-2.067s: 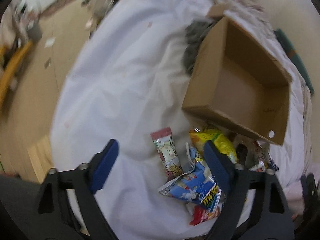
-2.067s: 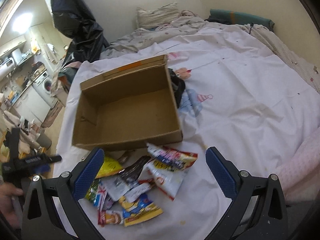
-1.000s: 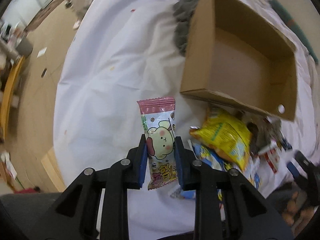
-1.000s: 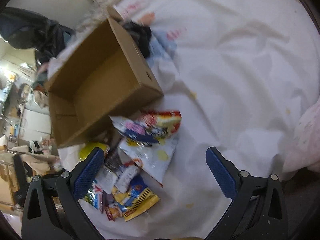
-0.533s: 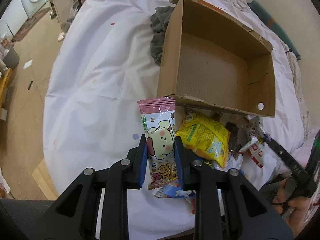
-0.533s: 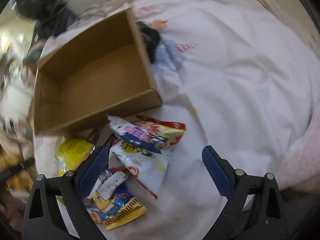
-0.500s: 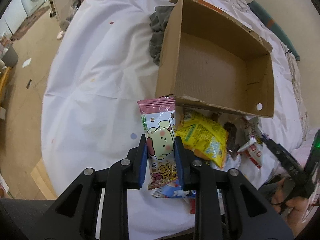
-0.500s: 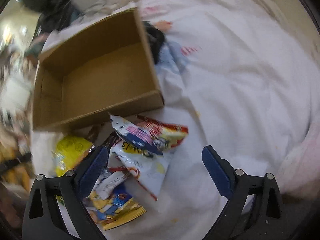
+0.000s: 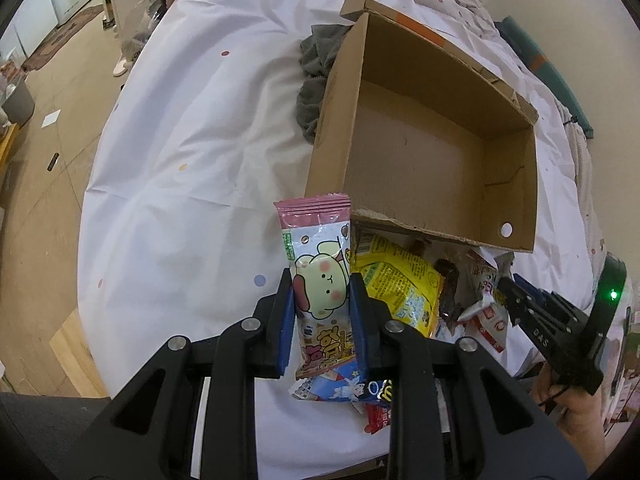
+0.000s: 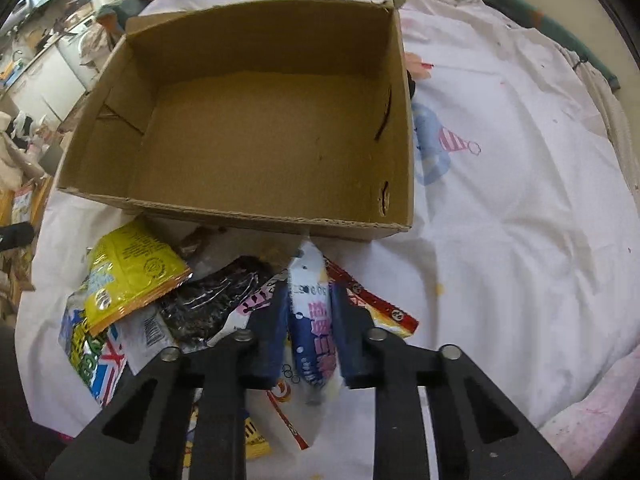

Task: Organize snacks
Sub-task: 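Carry both held snacks over the box and open both grippers to drop them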

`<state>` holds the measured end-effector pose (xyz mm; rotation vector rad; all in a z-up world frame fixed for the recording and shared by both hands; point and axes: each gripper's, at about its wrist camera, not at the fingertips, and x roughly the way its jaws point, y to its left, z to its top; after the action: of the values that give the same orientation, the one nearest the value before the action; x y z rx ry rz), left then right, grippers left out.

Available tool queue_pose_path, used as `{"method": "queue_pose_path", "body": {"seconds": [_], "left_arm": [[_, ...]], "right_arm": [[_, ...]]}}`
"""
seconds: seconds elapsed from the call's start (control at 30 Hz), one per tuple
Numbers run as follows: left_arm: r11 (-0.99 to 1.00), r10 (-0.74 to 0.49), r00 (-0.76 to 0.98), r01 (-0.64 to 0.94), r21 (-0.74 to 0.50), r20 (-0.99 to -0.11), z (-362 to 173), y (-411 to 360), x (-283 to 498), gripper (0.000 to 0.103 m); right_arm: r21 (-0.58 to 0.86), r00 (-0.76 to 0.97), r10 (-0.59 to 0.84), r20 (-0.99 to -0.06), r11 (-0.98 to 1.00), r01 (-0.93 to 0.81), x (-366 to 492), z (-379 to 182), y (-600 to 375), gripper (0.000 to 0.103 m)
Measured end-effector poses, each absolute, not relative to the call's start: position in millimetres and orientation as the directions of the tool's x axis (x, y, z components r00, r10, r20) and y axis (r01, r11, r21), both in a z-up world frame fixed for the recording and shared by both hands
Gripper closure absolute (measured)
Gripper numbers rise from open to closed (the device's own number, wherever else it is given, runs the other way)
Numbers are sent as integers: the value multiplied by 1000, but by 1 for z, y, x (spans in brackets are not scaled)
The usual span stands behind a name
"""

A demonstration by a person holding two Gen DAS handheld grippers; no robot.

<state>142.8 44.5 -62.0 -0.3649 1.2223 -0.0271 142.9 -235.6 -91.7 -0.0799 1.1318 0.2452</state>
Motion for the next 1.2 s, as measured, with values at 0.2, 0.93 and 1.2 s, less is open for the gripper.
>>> {"method": "queue_pose_path", "body": {"seconds": [0.2, 0.93, 1.2], "left_arm": [[945, -217, 356, -155, -287, -909, -60, 40, 143, 82], [966, -147, 488, -118, -232, -861, -33, 39, 133, 82], [982, -151, 530, -19, -190, -835, 4, 10, 166, 82]], "right_arm": [[159, 432, 249, -867, 959, -234, 130, -74, -243, 83], [222, 602, 345, -720, 937, -272, 104, -29, -237, 84], [310, 646, 400, -650, 916, -256, 135, -1, -255, 84]]}}
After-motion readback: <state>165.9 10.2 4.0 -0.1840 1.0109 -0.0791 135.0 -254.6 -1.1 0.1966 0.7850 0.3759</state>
